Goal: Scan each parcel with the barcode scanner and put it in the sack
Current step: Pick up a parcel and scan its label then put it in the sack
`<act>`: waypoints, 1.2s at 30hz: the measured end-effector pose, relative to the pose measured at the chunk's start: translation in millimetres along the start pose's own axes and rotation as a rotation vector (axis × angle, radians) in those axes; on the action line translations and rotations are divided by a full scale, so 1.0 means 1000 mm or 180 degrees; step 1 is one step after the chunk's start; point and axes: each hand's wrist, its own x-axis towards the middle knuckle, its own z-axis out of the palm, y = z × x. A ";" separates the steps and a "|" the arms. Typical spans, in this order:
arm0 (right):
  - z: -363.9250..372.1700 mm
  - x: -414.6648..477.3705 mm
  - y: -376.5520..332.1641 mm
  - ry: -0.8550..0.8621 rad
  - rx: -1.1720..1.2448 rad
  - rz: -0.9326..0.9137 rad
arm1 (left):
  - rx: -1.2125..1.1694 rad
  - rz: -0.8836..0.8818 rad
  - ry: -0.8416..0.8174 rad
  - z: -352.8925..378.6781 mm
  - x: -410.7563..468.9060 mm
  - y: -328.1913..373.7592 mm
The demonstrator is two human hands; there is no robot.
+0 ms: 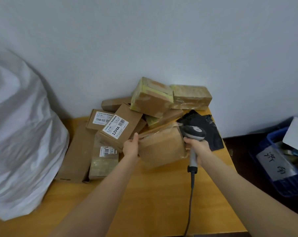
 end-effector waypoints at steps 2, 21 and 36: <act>0.004 -0.010 -0.005 -0.0010 0.0169 0.0031 | -0.0143 0.0245 -0.0007 -0.009 -0.002 0.019; 0.020 -0.089 -0.026 -0.0740 0.1125 -0.0488 | -0.0915 0.0084 -0.1926 -0.120 -0.031 0.076; 0.038 -0.105 0.018 -0.0598 0.1434 -0.0198 | -0.0879 0.0149 -0.1313 -0.090 -0.042 0.004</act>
